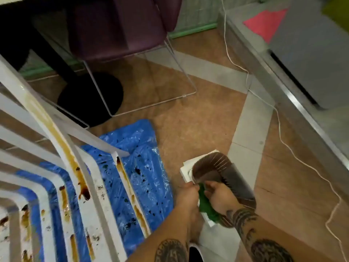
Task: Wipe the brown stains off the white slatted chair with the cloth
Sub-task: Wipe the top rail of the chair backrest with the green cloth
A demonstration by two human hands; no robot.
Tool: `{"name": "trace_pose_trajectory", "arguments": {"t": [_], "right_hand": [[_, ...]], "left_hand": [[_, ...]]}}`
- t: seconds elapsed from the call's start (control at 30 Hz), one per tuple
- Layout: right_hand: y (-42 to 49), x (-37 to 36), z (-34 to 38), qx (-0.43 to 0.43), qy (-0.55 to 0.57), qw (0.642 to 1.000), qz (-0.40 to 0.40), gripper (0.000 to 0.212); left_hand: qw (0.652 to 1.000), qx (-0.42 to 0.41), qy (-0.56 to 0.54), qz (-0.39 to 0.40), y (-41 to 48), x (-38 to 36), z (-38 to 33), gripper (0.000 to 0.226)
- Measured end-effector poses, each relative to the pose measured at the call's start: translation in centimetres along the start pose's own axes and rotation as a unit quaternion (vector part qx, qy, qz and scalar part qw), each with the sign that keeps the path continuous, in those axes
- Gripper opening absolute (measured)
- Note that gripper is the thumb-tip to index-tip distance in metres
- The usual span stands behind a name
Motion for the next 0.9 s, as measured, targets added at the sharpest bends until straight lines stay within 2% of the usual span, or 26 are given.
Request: {"name": "trace_pose_trajectory", "arguments": {"t": [0.07,0.13,0.2,0.3,0.4,0.47,0.6,0.73,0.8,0.9], "right_hand": [[1.0,-1.1,-0.4,0.009,0.012,1.0,0.003,0.035],[1.4,-2.3,-0.5,0.001,0.057,0.998,0.007,0.03],[1.5,-2.7,-0.7,-0.009,0.064,0.998,-0.022,0.024],[0.6,-1.6,0.0,-0.022,0.065,0.995,-0.077,0.017],[-0.8,-0.4,0.9,-0.01,0.047,0.998,-0.045,0.006],[-2.2,0.7,2.1,-0.01,0.092,0.995,-0.024,0.005],[-6.0,5.6,7.7,0.005,0.185,0.983,-0.018,0.013],[-9.3,11.6,15.0,0.049,0.294,0.954,-0.033,0.012],[-10.9,14.3,19.4,0.075,0.325,0.941,-0.052,0.009],[-13.6,18.1,27.2,0.139,0.333,0.932,-0.029,0.007]], "left_hand": [[1.0,0.016,-0.01,0.0,1.5,-0.2,0.3,0.034],[0.999,0.032,-0.026,0.002,1.8,-0.2,0.2,0.022],[0.996,0.043,-0.073,-0.009,2.3,0.0,0.7,0.017],[0.995,0.045,-0.082,-0.018,2.6,0.2,1.5,0.035],[0.997,0.01,-0.07,-0.02,-0.5,0.7,0.2,0.031],[0.998,-0.015,-0.06,-0.03,-3.0,1.3,-0.9,0.026],[0.997,-0.014,-0.075,0.006,-8.4,2.5,-4.0,0.033],[0.994,-0.044,-0.072,0.068,-19.0,4.2,-8.6,0.034],[0.987,-0.093,-0.052,0.116,-24.5,5.4,-10.5,0.031],[0.976,-0.203,-0.002,0.076,-32.2,7.9,-13.7,0.025]]}}
Point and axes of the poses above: each hand's wrist, its own y-axis towards the middle knuckle, its own x-axis out of the back of the hand, z = x × y, the point moved 4 cm from there along y, towards the middle knuckle, and after that the axes turned 10 degrees about x, right-handed, at the moved point
